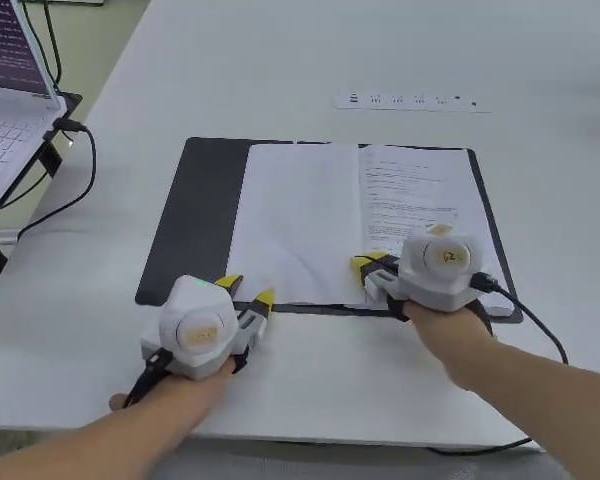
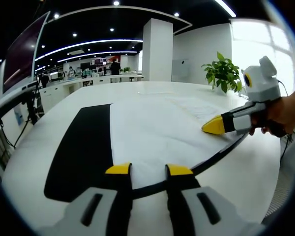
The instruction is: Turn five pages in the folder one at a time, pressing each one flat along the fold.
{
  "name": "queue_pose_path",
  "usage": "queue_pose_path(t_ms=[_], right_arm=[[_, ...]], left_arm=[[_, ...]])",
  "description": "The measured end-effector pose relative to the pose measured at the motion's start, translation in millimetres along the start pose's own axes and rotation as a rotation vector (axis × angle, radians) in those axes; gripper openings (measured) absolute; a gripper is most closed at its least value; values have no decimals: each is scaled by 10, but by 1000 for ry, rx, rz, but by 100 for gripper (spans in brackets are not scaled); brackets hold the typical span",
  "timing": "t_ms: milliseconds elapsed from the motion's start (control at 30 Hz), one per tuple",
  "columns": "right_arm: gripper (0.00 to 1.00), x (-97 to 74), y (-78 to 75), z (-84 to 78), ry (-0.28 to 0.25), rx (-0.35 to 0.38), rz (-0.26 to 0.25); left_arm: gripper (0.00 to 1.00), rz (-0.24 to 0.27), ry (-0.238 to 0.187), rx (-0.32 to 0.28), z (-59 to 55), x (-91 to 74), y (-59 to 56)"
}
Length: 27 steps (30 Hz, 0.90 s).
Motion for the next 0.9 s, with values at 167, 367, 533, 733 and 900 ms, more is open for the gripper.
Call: queue_pose_path(t_ms=[167,367,533,733,900], right_arm=[[0,-97,62,-117,14,3,3],[0,-206,118,-234,25,22,7],[0,-285,165,-301,44,47,8],[0,-368,210,-370,64,80,9],[0,-486,242,-473,88,123,-6]], left_arm=[[26,-1,3,4,1,2,-1],[26,-2,7,5,-1,2,-2],[26,-3,10,8,-1,3,-2],[26,-4,18,13,0,6,-4],[26,-6,26,15,7,6,-2]])
Point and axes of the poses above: the centre of the closed fingertips' face, and the gripper's own axes: x roughly forward along the fingers, y roughly to its left, z roughly out of its top, the point moved 3 cm from there along -x, roughly backward along the fingers, and after that the axes turned 13 degrees about x, right-handed, at the moved point
